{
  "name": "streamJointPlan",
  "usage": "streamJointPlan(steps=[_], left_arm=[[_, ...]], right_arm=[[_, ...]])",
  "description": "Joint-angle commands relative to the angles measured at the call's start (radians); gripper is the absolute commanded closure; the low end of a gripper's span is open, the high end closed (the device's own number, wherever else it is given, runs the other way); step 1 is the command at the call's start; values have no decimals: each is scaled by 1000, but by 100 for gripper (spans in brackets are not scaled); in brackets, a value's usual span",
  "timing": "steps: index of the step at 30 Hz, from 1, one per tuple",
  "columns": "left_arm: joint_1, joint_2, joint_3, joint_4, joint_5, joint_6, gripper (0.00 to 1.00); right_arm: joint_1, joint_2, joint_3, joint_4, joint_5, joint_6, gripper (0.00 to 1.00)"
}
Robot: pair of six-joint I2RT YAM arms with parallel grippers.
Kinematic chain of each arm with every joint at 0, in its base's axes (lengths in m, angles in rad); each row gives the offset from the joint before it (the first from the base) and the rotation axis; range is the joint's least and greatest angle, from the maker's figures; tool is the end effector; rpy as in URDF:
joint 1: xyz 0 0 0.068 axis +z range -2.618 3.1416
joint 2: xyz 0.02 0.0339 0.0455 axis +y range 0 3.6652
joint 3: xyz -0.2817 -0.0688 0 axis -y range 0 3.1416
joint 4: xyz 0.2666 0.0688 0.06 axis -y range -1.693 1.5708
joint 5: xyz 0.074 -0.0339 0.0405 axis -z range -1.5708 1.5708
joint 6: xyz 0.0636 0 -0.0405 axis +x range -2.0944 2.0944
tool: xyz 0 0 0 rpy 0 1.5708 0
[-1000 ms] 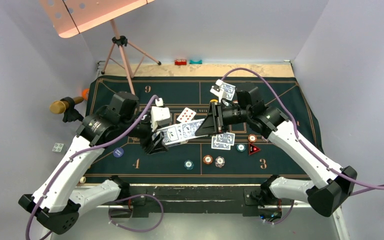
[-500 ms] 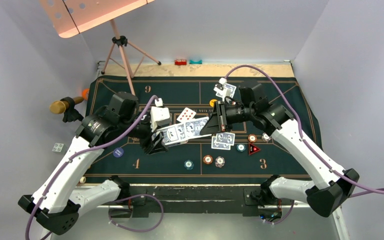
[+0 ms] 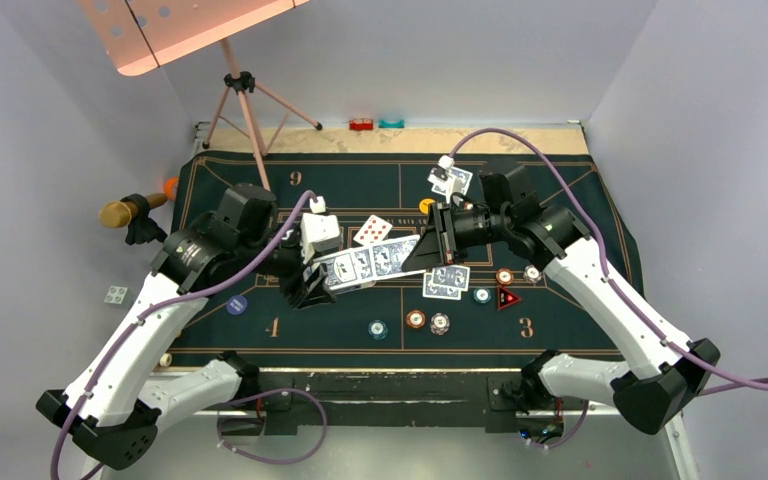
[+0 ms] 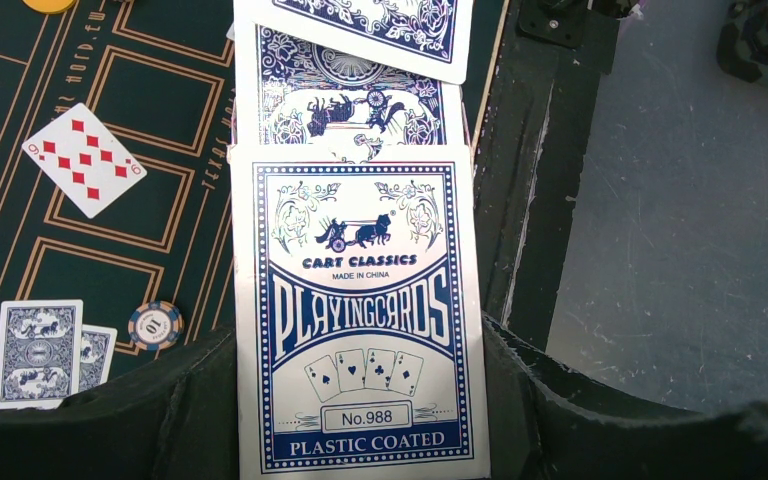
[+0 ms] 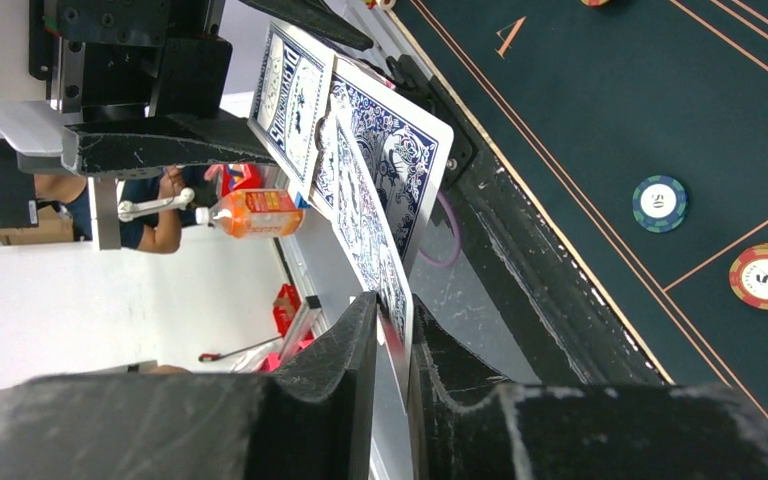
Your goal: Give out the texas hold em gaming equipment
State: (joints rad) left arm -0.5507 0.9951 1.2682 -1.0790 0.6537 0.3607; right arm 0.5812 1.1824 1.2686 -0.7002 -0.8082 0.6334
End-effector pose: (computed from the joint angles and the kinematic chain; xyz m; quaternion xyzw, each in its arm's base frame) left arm 0.1445 -0.1341 0.3897 0.4943 0.7362 -0.3300 0.3236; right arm 0.2006 0.1868 0.3890 -0.1596 0.8207 0.5282 0.1484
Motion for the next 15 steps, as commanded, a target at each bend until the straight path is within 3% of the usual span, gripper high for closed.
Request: streamJointPlan(steps=[1, 15], left_arm=[[5, -13, 26, 38, 32, 6, 100], [5, -16, 28, 35, 35, 4, 100]], right_arm=[[-4, -12, 29, -13, -29, -32, 80], [-5, 2, 52, -78, 15, -78, 72]])
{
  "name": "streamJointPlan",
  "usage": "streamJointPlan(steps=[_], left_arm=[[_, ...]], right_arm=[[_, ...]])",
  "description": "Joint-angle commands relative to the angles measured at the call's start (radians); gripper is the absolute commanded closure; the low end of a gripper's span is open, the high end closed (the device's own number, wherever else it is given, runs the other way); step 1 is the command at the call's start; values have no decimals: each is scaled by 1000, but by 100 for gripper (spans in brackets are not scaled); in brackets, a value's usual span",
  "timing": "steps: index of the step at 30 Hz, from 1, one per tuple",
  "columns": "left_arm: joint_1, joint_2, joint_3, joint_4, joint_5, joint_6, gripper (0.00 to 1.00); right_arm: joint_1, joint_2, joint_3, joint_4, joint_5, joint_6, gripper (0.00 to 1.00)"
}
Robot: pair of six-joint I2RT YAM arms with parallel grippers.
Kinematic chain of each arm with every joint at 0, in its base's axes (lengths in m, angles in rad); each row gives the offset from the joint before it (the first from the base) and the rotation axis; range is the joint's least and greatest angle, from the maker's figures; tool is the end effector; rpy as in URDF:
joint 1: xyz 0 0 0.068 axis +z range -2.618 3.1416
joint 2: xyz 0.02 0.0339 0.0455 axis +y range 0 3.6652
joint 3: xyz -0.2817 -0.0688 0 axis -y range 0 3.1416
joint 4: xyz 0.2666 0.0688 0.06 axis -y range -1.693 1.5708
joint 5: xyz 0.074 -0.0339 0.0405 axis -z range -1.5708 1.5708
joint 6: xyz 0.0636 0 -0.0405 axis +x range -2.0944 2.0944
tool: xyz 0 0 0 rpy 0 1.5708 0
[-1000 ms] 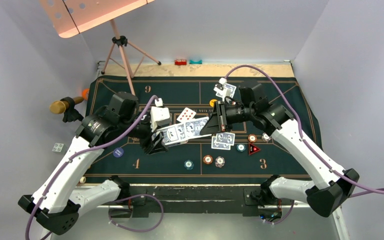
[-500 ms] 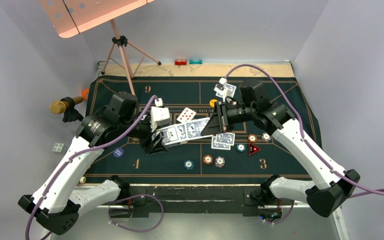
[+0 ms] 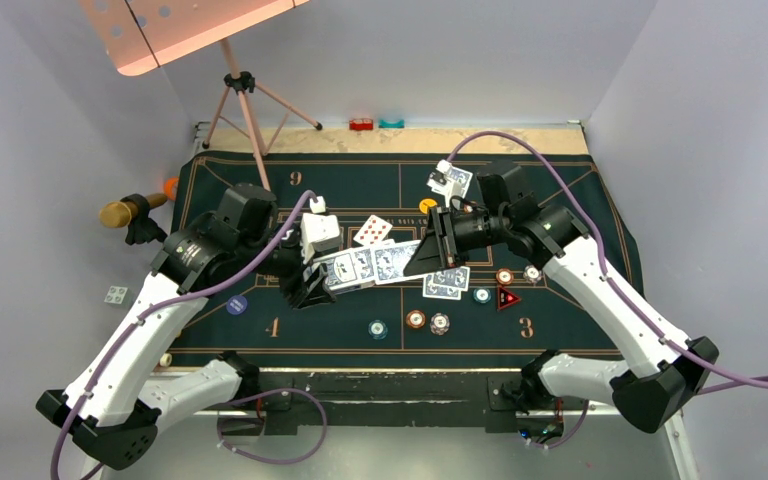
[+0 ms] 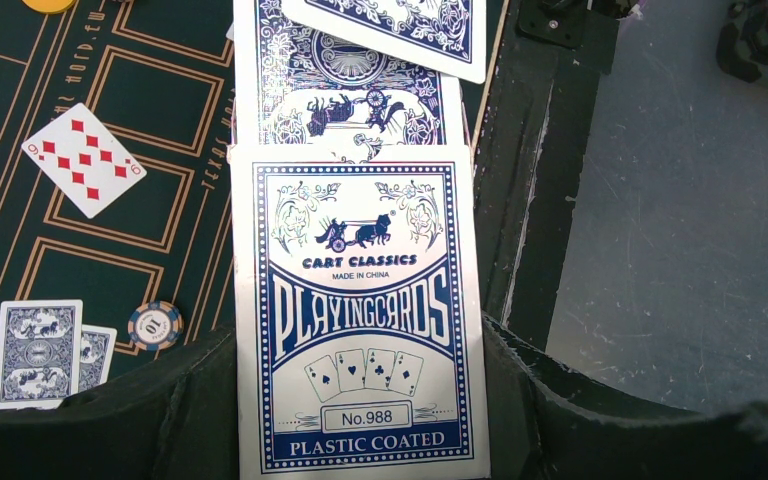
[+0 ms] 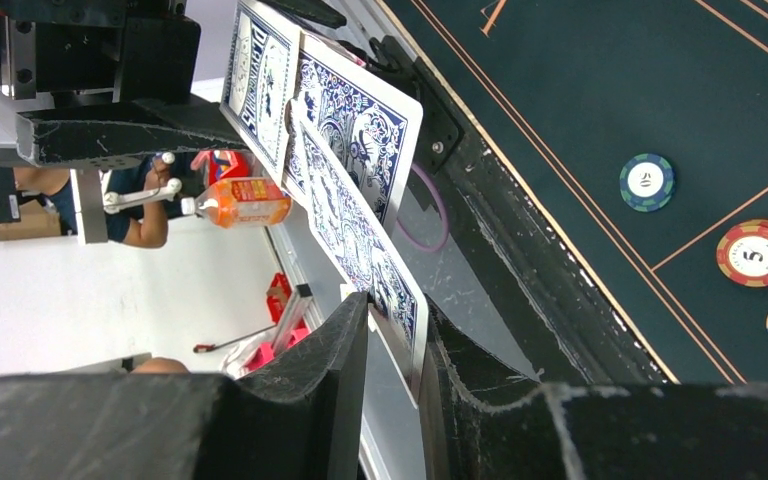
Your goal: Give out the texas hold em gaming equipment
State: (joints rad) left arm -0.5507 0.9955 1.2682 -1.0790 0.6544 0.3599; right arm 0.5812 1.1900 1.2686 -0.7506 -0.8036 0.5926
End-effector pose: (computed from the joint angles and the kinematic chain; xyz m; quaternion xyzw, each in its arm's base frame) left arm 0.1446 -0.1342 0.3896 0.4940 0.7364 -0.3305 0.3232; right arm 0.1996 0.1859 0.3822 -0.1652 0.8299 0.5147 0.1379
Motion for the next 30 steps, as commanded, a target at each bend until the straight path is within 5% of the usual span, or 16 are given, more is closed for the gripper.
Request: streamJointPlan(steps=[1, 20, 30], left_arm=[[5, -17, 29, 34, 34, 5, 100], [5, -16, 31, 36, 38, -3, 100], [8, -13, 32, 39, 40, -5, 100]], right_arm=[[-6, -8, 56, -32, 13, -41, 73], [-5, -65, 46, -25, -14, -51, 73], [-6, -97, 51, -2, -13, -12, 99]])
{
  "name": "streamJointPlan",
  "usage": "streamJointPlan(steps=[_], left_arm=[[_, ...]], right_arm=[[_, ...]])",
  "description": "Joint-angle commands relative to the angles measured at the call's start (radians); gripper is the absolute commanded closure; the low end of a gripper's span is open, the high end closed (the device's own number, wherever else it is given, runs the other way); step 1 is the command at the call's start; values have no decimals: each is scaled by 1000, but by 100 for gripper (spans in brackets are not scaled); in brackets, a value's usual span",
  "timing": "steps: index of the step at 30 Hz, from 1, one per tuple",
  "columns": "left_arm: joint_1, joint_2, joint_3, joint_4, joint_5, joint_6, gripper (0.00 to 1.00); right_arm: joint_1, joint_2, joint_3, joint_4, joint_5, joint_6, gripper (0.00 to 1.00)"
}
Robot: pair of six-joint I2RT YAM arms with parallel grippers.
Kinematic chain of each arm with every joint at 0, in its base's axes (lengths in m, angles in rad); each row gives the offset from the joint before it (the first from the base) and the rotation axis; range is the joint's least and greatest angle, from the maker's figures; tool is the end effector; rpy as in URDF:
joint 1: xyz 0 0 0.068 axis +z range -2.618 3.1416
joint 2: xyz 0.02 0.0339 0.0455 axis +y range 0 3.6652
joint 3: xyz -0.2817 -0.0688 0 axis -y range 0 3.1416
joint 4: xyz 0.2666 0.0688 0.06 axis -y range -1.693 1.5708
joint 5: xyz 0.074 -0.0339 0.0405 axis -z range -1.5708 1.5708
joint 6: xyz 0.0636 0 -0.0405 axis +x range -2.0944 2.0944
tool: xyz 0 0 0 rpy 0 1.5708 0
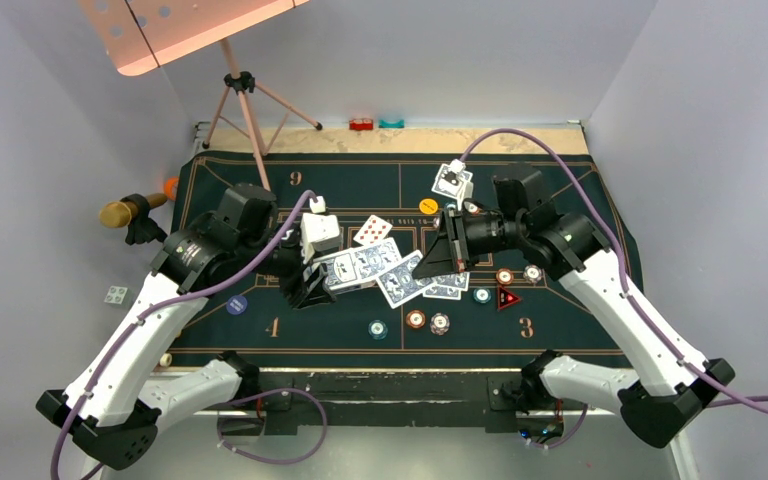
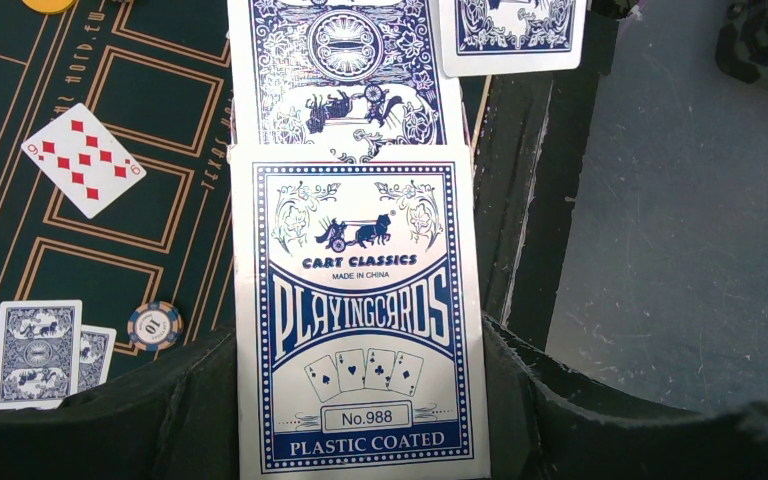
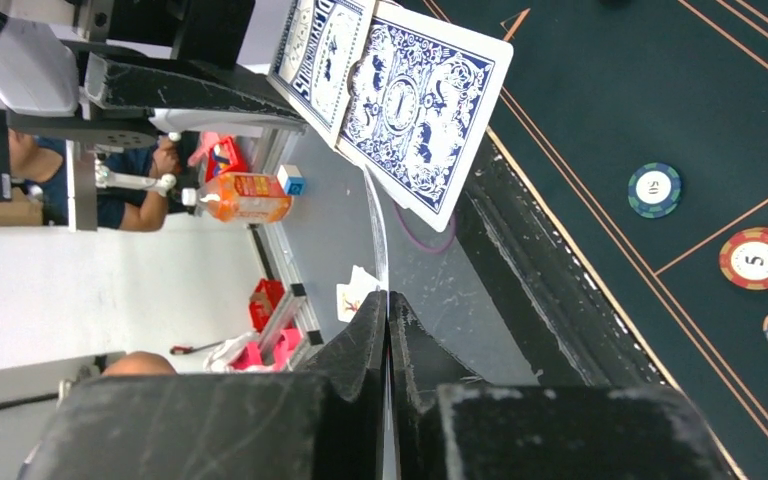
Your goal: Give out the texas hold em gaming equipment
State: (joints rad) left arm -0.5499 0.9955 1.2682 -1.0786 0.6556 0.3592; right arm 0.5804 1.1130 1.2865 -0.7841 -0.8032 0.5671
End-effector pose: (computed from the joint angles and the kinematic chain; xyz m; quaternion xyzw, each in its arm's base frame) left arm 0.1447 -0.1342 0.3897 0.4936 0.7364 -0.3310 0.3233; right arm 0.1794 0.1724 0.4036 -0.1860 0.8152 0.5219 0.1689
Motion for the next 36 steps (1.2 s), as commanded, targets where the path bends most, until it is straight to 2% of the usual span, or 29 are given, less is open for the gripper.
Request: streamJointPlan(steps=[1, 9, 17, 21, 23, 25, 27, 31, 36], left_arm=[[8, -14, 30, 38, 39, -5, 100], [10, -18, 23, 38, 39, -3, 100], [11, -29, 16, 37, 39, -3, 100], [12, -39, 12, 32, 39, -1, 100], [12, -43, 3, 32, 41, 0, 100], [13, -47, -3, 29, 45, 1, 100], [13, -50, -8, 24, 48, 6, 100], [13, -62, -16, 3, 53, 20, 100], [13, -77, -27, -15, 51, 32, 100]], right_arm=[[-7, -19, 36, 31, -14, 17, 100], [-21, -20, 93, 24, -47, 24, 100], [-52, -39, 214, 164, -125, 91, 100], [-88, -6, 280, 157, -106, 89, 100], [-109, 16, 329, 121, -19, 57, 100], [-111, 70, 409, -2, 163, -13, 100], [-111, 128, 453, -52, 324, -55, 100], [-111, 247, 482, -56, 606, -134, 100], [-108, 476, 597, -74, 843, -224, 100]])
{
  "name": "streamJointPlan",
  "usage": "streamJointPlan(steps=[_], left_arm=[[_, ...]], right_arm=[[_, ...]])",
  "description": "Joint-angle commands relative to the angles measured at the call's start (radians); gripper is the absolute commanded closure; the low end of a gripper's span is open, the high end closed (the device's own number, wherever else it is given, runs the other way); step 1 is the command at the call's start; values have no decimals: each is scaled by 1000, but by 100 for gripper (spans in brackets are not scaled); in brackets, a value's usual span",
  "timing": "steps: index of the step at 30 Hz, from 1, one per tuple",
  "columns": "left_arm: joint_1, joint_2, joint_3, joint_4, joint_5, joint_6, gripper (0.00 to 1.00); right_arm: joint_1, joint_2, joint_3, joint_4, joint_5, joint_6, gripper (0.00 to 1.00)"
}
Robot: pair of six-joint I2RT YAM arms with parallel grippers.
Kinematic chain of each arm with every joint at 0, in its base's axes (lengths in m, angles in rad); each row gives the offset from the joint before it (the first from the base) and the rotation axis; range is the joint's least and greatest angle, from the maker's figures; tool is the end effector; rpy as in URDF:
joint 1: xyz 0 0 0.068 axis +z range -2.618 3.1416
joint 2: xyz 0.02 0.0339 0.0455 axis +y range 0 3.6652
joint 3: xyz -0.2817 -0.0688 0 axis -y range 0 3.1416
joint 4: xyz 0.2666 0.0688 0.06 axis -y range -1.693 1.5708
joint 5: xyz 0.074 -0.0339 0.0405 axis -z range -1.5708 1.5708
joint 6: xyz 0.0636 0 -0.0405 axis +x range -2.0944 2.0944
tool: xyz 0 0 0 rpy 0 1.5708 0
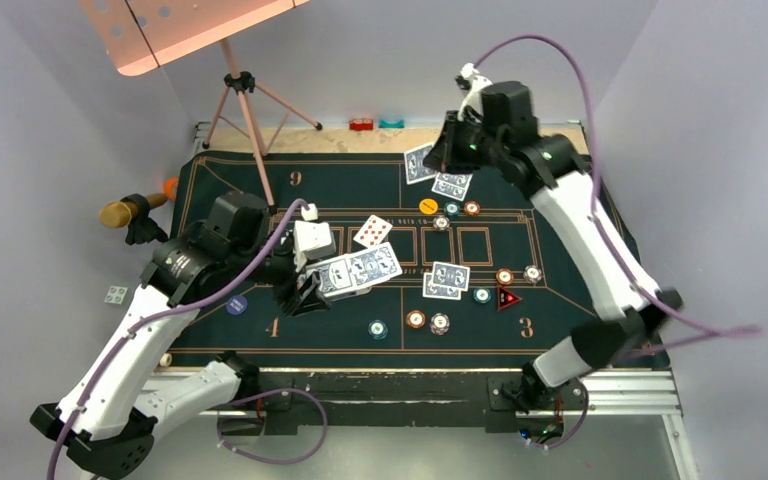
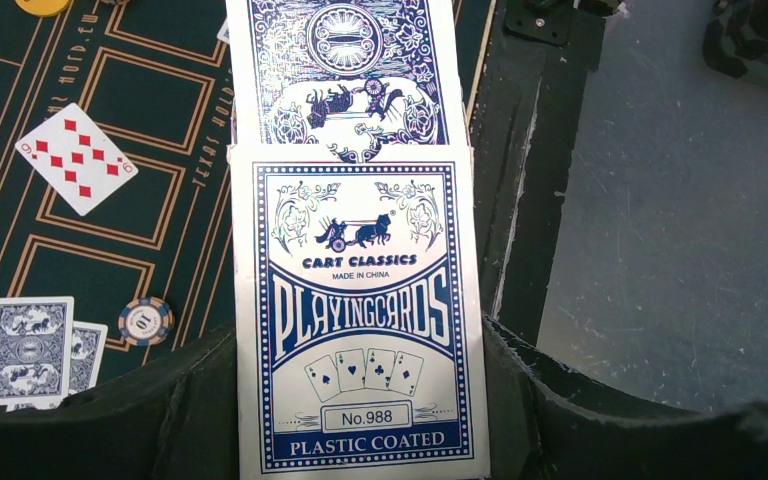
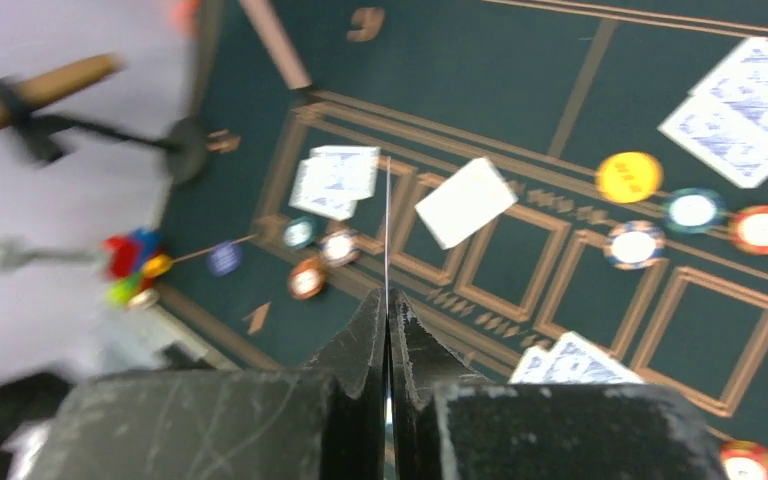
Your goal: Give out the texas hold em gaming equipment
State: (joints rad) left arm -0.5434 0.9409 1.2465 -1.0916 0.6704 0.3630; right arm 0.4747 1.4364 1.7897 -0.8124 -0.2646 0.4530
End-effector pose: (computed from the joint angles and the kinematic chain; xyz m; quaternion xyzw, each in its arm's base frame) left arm 0.1317 -0.1257 0.3910 0.4951 0.7294 -0.3352 0.3323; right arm 0.2886 0.1670 0.4812 -0.0787 0.8412 0.3342 0.4177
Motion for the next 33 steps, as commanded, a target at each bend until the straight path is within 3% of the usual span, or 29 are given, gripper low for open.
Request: streamJointPlan(steps=[1, 6, 9, 15, 23, 33], left_arm=[[7, -24, -5, -5, 35, 30, 100], [5, -29, 6, -19, 43, 32, 100], [6, -28, 14, -29, 42, 36, 100], [6, -26, 34, -49, 52, 38, 100], [6, -24, 36, -53, 55, 38, 100], [6, -16, 36, -49, 56, 33, 100]], right_arm=[[9, 202, 119, -47, 358, -129, 100], [113, 475, 303, -94, 753, -232, 100], [163, 594, 393, -90, 913, -284, 100], [272, 734, 353, 56, 1249, -459, 100], [365, 829, 225, 191, 1312, -535, 100], [387, 845, 98, 251, 1310, -523, 100]])
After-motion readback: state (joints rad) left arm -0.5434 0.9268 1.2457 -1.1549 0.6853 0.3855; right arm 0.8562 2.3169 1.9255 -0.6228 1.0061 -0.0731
